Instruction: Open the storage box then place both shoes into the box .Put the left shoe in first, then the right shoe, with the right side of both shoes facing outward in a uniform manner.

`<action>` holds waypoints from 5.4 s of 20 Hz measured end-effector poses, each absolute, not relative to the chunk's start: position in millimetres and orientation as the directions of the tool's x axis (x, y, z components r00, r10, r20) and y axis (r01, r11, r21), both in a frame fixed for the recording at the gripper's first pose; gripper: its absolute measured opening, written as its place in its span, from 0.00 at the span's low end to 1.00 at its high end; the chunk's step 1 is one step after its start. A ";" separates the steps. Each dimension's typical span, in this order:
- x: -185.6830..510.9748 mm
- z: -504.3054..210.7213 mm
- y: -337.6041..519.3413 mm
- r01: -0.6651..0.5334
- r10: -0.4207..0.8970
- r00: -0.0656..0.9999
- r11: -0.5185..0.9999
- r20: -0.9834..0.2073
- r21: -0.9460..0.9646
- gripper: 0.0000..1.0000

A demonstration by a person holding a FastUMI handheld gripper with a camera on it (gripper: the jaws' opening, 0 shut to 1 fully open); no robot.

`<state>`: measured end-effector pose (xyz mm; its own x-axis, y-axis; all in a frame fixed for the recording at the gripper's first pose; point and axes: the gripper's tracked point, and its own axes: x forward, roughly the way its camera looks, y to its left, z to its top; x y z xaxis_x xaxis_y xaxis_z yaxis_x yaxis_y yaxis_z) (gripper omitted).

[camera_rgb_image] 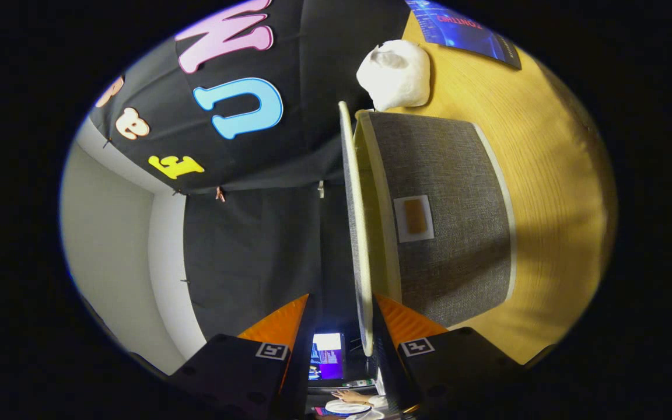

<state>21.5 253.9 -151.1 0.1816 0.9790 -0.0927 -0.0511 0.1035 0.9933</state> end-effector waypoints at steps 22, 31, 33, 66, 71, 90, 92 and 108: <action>24.6 -78.7 305.4 -0.278 0.887 0.273 0.444 -0.373 0.852 0.05; 14.1 -14.9 390.2 -0.385 0.877 0.291 0.473 -0.382 0.792 0.05; 13.2 -11.6 410.8 -0.392 0.876 0.294 0.475 -0.382 0.788 0.05; 40.1 -138.7 572.7 -0.235 0.786 0.349 0.601 -0.510 0.764 0.42; 32.4 -133.2 534.2 -0.350 0.761 0.390 0.643 -0.518 0.681 0.97; 80.4 -70.7 151.3 -0.209 0.256 0.886 0.965 -0.387 0.159 0.98; 81.8 -83.9 115.8 -0.168 0.206 0.893 0.978 -0.400 0.127 0.99; 107.0 -252.8 7.1 -0.169 0.110 0.768 0.985 -0.631 -0.035 0.99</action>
